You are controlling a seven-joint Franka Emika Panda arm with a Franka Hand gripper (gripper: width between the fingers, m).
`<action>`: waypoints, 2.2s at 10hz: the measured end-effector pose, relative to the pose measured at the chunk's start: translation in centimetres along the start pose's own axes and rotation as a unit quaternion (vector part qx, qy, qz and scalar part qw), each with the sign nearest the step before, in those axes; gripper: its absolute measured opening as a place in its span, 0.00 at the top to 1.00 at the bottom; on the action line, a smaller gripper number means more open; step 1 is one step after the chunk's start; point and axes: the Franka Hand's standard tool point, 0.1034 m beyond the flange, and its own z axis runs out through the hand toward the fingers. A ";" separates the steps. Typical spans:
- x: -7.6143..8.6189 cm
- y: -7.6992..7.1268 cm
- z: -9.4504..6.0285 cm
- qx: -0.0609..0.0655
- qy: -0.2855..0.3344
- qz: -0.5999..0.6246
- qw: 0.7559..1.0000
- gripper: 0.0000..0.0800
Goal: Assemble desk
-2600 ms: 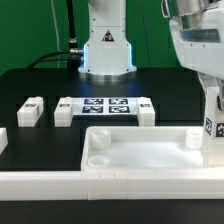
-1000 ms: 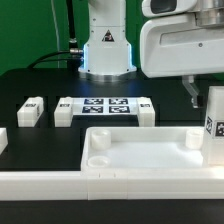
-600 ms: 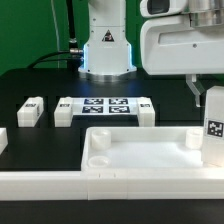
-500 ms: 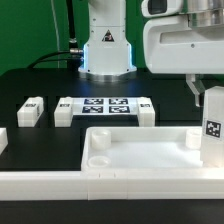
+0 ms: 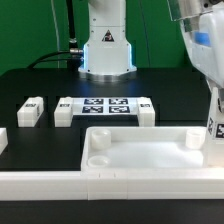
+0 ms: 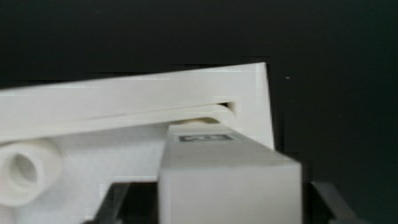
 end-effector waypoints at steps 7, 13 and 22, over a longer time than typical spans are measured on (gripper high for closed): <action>-0.1 0.0 0.3 -0.009 0.014 -0.303 0.953 0.20; 0.8 0.0 0.0 -0.033 0.026 -0.634 0.773 0.19; 1.7 0.2 -0.2 -0.030 0.026 -0.352 0.935 0.63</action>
Offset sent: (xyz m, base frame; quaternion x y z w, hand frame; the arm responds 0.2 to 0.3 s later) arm -0.0105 -0.0006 -0.0005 -0.0608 0.0544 -0.3044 0.9490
